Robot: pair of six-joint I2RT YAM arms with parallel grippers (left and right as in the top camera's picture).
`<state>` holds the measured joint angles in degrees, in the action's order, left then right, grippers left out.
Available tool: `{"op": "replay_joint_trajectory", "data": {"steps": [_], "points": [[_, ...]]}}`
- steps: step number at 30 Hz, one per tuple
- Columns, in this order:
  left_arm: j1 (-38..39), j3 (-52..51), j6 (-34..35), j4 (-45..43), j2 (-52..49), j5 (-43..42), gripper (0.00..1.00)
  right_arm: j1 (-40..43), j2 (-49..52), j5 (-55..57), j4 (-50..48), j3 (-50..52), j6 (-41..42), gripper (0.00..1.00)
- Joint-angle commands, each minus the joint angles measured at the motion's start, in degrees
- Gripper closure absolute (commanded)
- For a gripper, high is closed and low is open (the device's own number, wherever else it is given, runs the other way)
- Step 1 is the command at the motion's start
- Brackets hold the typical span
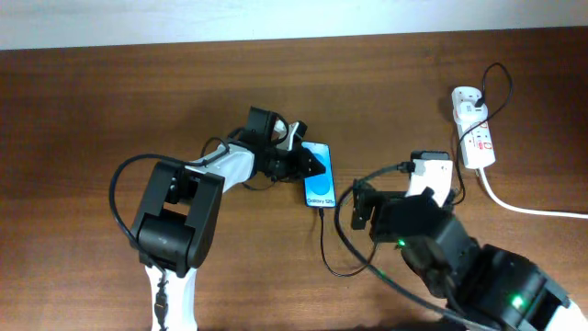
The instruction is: Plug charger to phone and switch on socket
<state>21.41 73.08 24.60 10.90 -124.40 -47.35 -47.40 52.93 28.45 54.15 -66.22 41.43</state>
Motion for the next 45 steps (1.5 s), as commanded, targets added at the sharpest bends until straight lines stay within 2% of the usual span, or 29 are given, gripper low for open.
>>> {"op": "replay_joint_trajectory", "data": {"steps": [1,3,8,11,13,21,23,26,28,30,32,33,35,37,42,43,45], "points": [[-0.2,-0.4,-0.9,1.7,-0.9,3.8,0.53,0.2,2.5,-1.0,-0.1,-0.3,10.1,0.01],[-0.2,-0.3,-0.9,2.4,-0.9,4.0,0.44,0.2,4.0,-1.0,0.5,-0.3,10.1,0.01],[-0.2,5.0,-3.0,16.9,-0.9,14.7,0.27,0.2,4.4,1.4,4.2,-0.3,14.0,0.01],[-0.2,6.5,-3.7,19.8,-0.9,18.9,0.2,0.3,4.4,3.7,6.9,-0.3,16.8,0.01],[-0.2,6.5,-3.9,19.4,-0.9,19.0,0.18,1.3,4.4,5.5,10.6,-0.3,22.5,0.01],[-0.2,7.1,-5.2,20.3,-0.9,23.2,0.1,12.8,4.4,2.8,14.9,-0.3,23.8,0.01],[-0.2,8.9,-5.2,24.0,-0.8,26.5,0.0,15.8,4.4,2.5,16.5,-0.3,23.8,0.01],[-0.2,13.6,-5.9,31.8,-0.8,33.4,0.0,18.0,4.6,2.7,16.8,-0.3,23.6,0.01],[-0.2,15.5,-7.6,35.3,-0.8,35.7,0.0,18.2,5.6,6.6,16.7,-0.3,23.6,0.01],[-0.4,16.3,-7.6,37.2,-0.4,39.5,0.0,19.3,7.0,8.2,15.5,-0.3,23.6,0.01],[-1.5,16.7,-7.6,37.9,2.2,39.5,0.0,24.0,8.4,6.6,15.5,-0.3,25.4,0.02],[-2.2,16.7,-7.6,37.9,4.2,39.7,0.0,26.6,8.9,4.9,15.0,-0.3,25.3,0.14],[-4.1,16.7,-8.9,38.3,10.8,40.0,0.0,36.0,10.4,-1.0,12.5,-0.3,22.3,0.64],[-6.1,16.7,-8.9,39.8,19.9,43.3,0.0,46.5,12.7,-10.9,7.8,-0.3,15.2,0.93],[-6.4,16.7,-8.5,47.8,42.7,55.4,0.0,65.7,22.4,-28.4,1.5,-2.8,5.8,0.96],[-6.4,16.7,-7.5,50.6,51.8,58.2,0.0,69.6,31.3,-32.4,3.6,-9.0,2.1,0.96],[-6.4,16.6,-7.5,53.2,59.8,61.2,0.0,70.3,38.1,-32.4,7.5,-15.8,0.8,0.96]]}}
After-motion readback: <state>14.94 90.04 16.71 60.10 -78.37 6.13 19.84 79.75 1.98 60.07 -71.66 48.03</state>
